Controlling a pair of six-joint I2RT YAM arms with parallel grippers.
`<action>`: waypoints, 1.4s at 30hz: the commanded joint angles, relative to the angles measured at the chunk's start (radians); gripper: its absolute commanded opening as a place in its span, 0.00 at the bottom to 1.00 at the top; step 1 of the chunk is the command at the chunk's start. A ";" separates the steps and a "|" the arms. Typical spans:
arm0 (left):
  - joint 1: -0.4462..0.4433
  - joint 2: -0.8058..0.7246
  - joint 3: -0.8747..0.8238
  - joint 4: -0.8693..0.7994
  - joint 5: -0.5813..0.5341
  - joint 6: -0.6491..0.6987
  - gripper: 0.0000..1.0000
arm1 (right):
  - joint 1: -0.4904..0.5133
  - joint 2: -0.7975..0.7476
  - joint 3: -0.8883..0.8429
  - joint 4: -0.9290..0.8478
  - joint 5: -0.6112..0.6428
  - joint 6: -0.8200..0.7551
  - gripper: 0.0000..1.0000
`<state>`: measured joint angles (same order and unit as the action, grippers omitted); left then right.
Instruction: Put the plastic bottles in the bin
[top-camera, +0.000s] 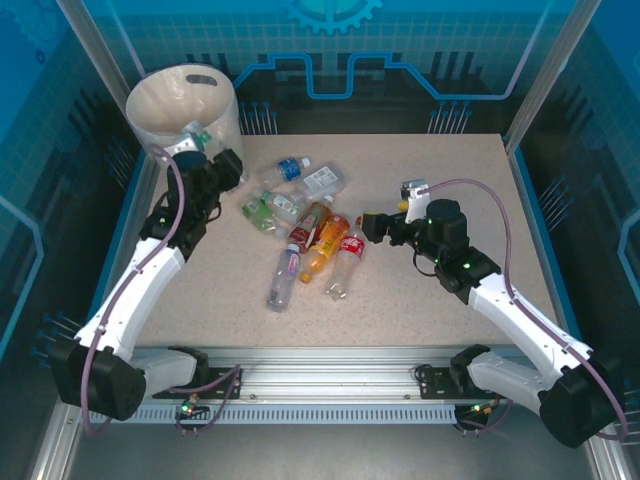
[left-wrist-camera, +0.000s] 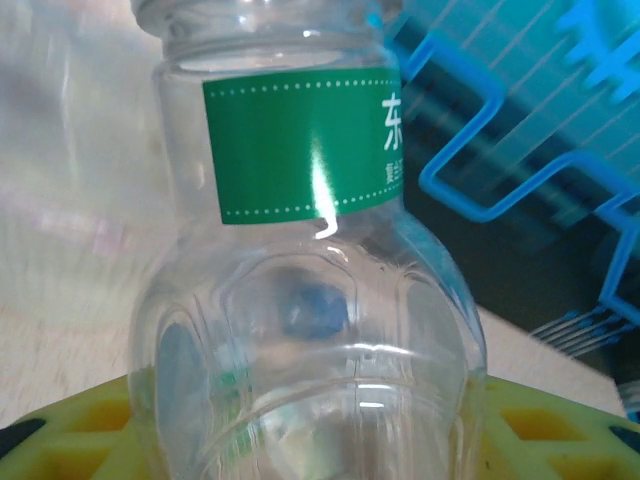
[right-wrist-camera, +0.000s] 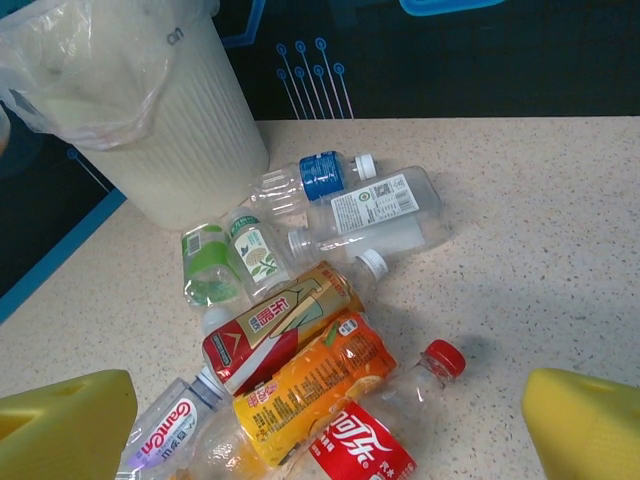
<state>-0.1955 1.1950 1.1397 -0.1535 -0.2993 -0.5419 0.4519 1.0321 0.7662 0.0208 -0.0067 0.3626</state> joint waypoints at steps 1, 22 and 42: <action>-0.001 0.026 0.103 0.170 -0.049 0.128 0.51 | 0.017 -0.018 0.005 0.060 0.008 0.021 1.00; 0.201 0.646 0.767 0.134 -0.029 0.069 0.50 | 0.019 -0.053 0.022 -0.024 0.007 0.031 1.00; 0.271 0.997 1.060 0.030 -0.126 -0.427 0.55 | 0.020 -0.053 0.034 -0.081 0.024 0.062 1.00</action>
<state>0.0635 2.1681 2.1460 -0.1188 -0.3828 -0.8906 0.4538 0.9939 0.7795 -0.0532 0.0006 0.4049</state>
